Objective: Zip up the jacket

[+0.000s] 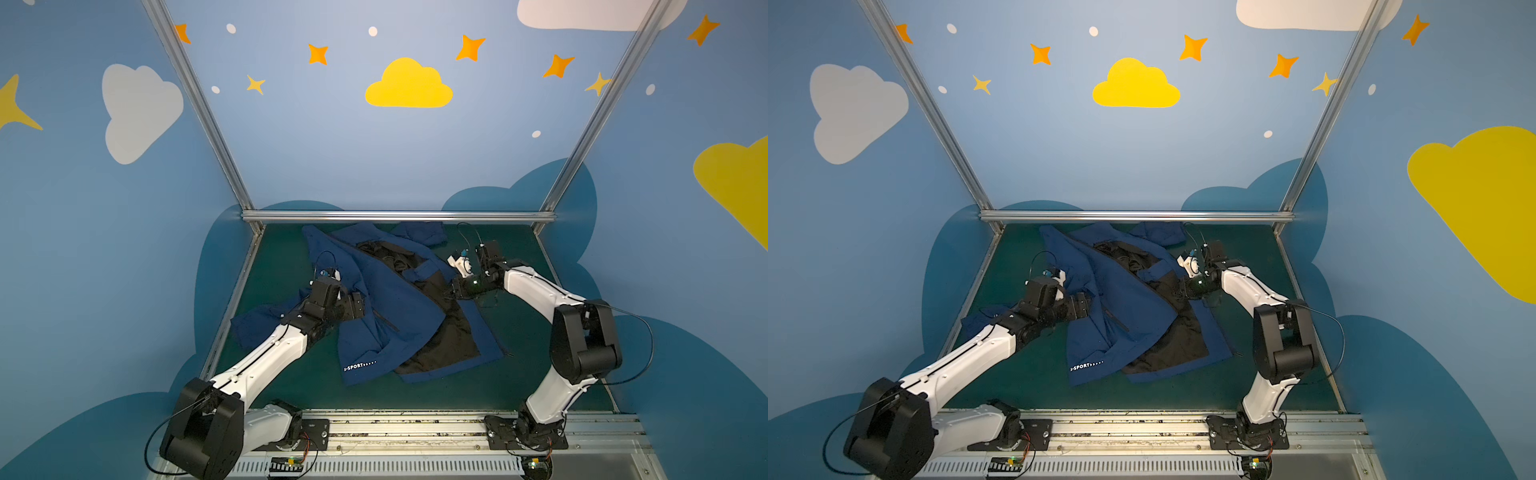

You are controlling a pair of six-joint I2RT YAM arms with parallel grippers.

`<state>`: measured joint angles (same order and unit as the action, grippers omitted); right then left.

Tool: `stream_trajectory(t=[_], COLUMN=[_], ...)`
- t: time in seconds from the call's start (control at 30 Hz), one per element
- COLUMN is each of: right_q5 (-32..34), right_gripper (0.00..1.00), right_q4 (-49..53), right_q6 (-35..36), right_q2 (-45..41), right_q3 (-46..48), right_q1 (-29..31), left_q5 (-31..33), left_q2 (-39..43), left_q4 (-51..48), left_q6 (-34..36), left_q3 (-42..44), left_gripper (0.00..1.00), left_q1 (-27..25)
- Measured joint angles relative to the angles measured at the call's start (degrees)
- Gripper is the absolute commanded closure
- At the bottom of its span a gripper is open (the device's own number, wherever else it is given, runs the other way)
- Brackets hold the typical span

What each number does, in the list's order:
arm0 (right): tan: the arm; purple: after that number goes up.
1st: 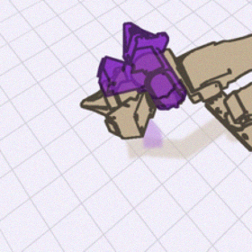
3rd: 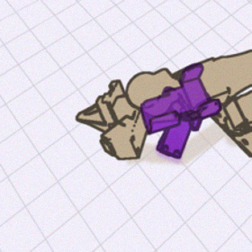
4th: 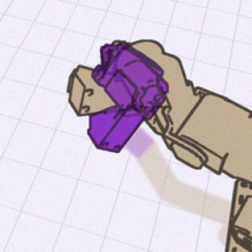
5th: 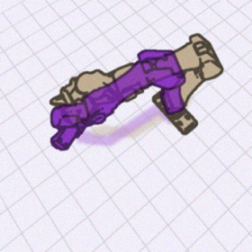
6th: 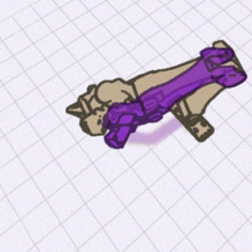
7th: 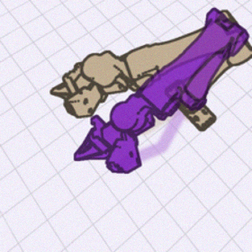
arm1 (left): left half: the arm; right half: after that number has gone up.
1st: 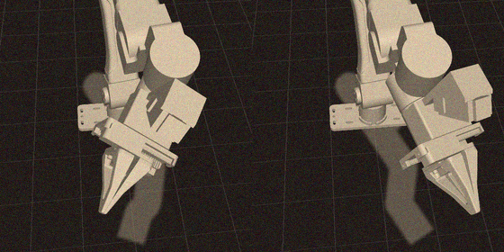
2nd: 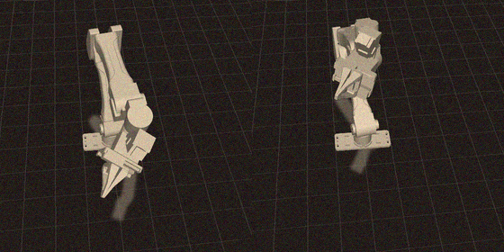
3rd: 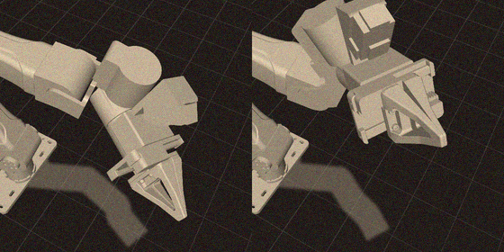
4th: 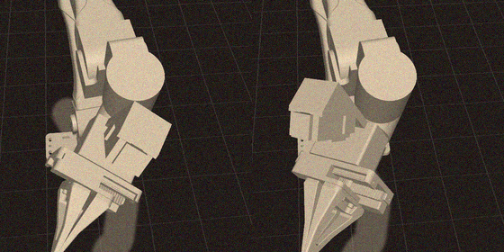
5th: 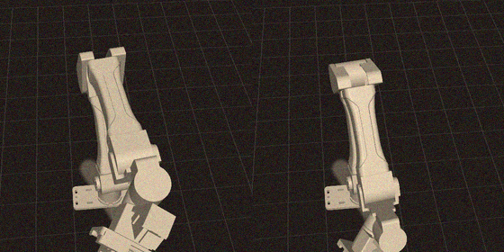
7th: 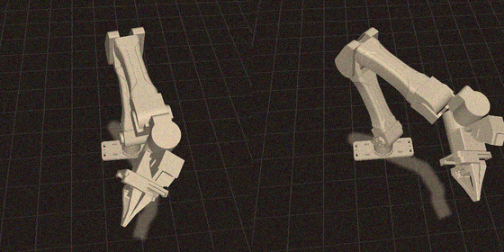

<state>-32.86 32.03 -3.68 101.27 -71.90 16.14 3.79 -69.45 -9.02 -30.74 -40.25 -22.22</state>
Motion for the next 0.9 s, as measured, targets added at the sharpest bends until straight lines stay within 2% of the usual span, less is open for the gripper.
stream_trajectory(t=[0.13,0.43,0.6,0.77,0.9], right_q5=[-1.2,-2.9,-7.2,-11.0,-10.0], right_gripper=[0.64,0.53,0.50,0.41,0.32], right_q4=[0.5,1.5,1.4,1.6,0.7], right_q6=[1.8,4.7,6.4,8.4,8.6], right_q2=[4.7,11.6,14.1,14.6,14.6], right_q3=[-3.9,-6.0,-6.0,-6.0,-5.8], right_q1=[0.5,1.6,1.8,2.4,2.8], left_q5=[-0.2,-0.2,-0.2,-0.3,-0.3], left_q2=[-0.1,-0.1,-0.1,-0.1,0.0], left_q4=[-1.0,-1.7,-1.7,-1.7,-1.9], left_q6=[-0.5,-0.7,-0.9,-1.1,-1.0], left_q3=[0.0,0.0,0.0,0.0,0.0], left_gripper=[0.01,0.01,0.01,0.01,0.01], left_q1=[-0.3,-0.3,-0.3,-0.3,-0.3])
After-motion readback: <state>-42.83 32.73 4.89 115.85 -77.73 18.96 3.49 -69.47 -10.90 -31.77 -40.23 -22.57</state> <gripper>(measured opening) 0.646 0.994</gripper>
